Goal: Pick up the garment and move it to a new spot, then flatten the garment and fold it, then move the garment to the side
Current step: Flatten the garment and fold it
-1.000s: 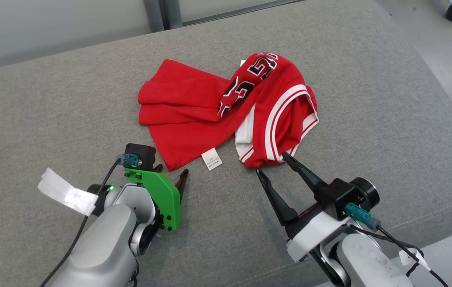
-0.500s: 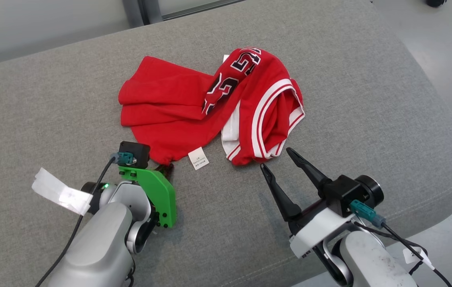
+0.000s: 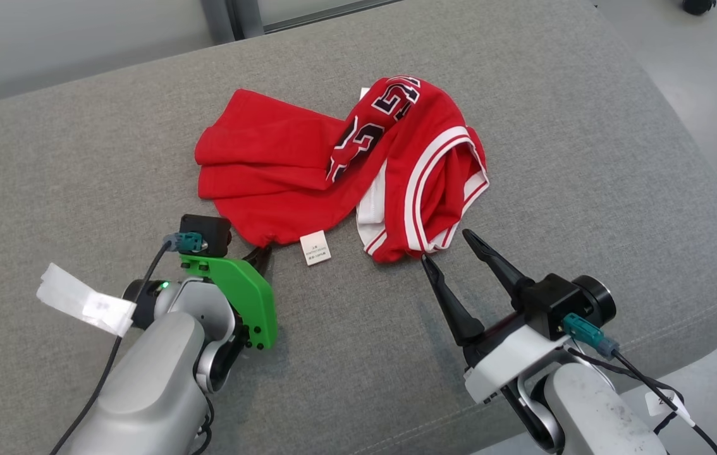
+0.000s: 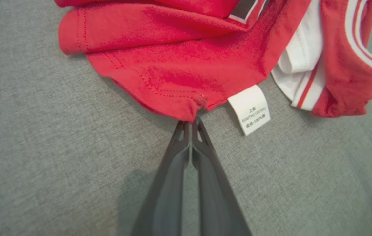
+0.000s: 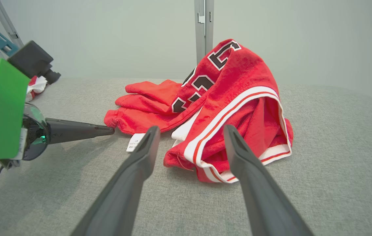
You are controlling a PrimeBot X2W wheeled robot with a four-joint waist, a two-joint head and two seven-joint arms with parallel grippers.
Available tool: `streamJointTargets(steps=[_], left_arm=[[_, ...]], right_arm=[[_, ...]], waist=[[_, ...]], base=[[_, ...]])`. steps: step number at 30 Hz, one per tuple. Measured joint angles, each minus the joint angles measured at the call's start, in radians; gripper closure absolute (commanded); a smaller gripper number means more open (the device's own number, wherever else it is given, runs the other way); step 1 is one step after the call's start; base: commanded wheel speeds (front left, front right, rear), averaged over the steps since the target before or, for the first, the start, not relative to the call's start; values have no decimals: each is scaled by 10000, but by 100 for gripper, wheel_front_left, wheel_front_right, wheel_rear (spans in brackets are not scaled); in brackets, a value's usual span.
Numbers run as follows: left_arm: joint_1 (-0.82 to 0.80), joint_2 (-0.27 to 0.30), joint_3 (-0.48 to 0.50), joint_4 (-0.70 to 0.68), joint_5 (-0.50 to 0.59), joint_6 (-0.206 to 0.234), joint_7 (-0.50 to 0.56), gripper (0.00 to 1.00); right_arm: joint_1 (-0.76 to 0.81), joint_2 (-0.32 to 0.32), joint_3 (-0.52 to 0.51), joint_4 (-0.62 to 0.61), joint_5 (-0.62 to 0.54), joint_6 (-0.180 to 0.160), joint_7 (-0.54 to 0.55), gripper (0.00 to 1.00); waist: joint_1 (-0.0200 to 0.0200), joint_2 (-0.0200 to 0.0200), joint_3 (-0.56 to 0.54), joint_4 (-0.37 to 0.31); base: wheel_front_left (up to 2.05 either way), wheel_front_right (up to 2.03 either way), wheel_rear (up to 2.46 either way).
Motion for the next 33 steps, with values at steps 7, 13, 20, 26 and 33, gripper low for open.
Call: streamJointTargets(steps=[7, 13, 20, 26, 33], left_arm=[[33, 253, 527, -343, -219, -61, -447, 100], [615, 865, 1162, -656, -690, -61, -796, 100], [1866, 982, 1409, -1517, -1317, -146, -826, 100], [1970, 1208, 1467, -3172, -1327, -305, -828, 100], [1875, 1549, 1045, -5342, -1499, -775, 73, 100]], right_arm=[[74, -54, -211, 0, -42, -25, 0, 0], [429, -205, -525, -25, -42, -188, 0, 0], [855, -449, -949, -182, -40, -366, 0, 0], [1271, -587, -1097, -291, -38, -451, 0, 0], [1432, -472, -844, -332, -38, -341, 0, 0]], waist=[[0, 0, -200, 161], [0, 0, -539, 338], [0, 0, -1020, 563], [0, 0, -1351, 903], [0, 0, -1703, 1345]], base=[[0, 0, 0], [0, 0, 0], [0, 0, 0], [0, 0, 0], [0, 0, 0]])
